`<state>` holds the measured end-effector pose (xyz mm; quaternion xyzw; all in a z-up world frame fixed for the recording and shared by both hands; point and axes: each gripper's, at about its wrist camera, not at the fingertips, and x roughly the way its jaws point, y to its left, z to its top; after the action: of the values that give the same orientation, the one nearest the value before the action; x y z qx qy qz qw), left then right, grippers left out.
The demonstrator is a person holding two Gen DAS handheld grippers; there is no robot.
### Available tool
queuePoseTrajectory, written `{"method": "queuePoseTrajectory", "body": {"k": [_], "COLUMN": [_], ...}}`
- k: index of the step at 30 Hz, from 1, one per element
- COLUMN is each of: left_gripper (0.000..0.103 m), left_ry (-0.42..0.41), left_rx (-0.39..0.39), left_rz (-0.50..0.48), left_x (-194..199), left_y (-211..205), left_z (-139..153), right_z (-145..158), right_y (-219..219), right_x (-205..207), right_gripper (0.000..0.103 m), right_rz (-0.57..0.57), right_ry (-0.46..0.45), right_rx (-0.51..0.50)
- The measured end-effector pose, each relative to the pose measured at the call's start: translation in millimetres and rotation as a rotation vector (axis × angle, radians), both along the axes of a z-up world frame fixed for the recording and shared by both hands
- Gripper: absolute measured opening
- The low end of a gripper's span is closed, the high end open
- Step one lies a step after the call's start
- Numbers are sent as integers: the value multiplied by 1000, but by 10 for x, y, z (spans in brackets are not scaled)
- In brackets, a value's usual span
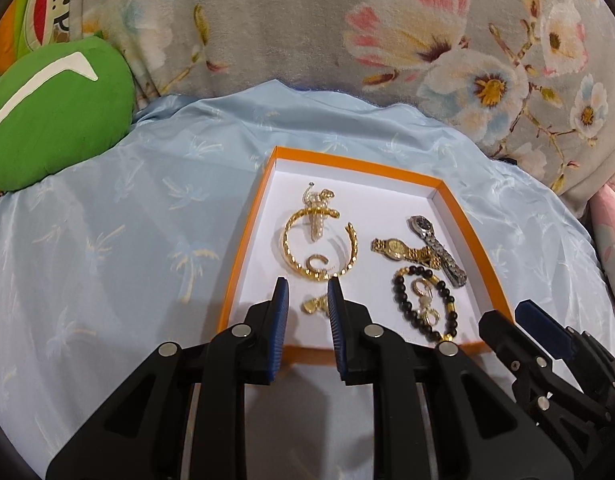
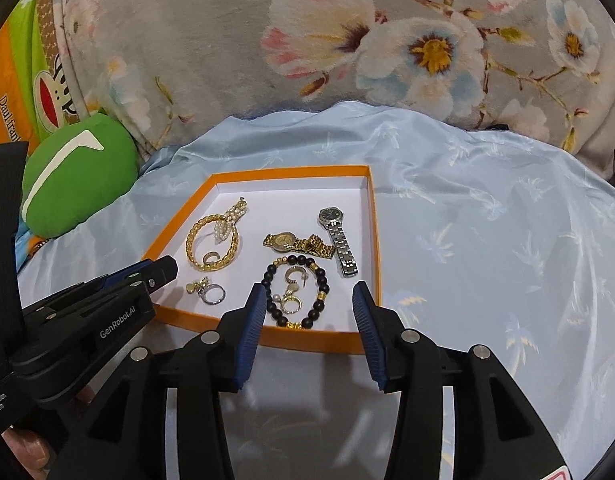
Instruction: Organize jewelry
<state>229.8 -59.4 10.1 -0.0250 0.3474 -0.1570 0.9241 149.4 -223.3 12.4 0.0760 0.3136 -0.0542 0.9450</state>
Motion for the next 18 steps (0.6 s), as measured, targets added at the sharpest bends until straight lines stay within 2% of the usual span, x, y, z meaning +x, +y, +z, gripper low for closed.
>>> {"method": "queuePoseTrajectory", "body": {"k": [4, 6, 8, 18], "left_gripper": [23, 35, 41, 41], "left_ry": [-10, -29, -24, -29], "left_rx": [10, 17, 42, 99], "left_rz": [-4, -8, -8, -3], "left_x": [-158, -252, -326, -613], "left_y": [-2, -12, -39, -63], "left_z": [6, 23, 15, 3], "right_z": [-30, -49, -58, -73], "right_y": [-11, -2, 19, 117], "right_x": [-130, -199, -254, -493], "right_gripper": [45, 45, 45, 51], "right_rz": [-19, -21, -23, -36], "right_ry": [24, 35, 42, 62], "right_rx": [7, 8, 5, -20]}}
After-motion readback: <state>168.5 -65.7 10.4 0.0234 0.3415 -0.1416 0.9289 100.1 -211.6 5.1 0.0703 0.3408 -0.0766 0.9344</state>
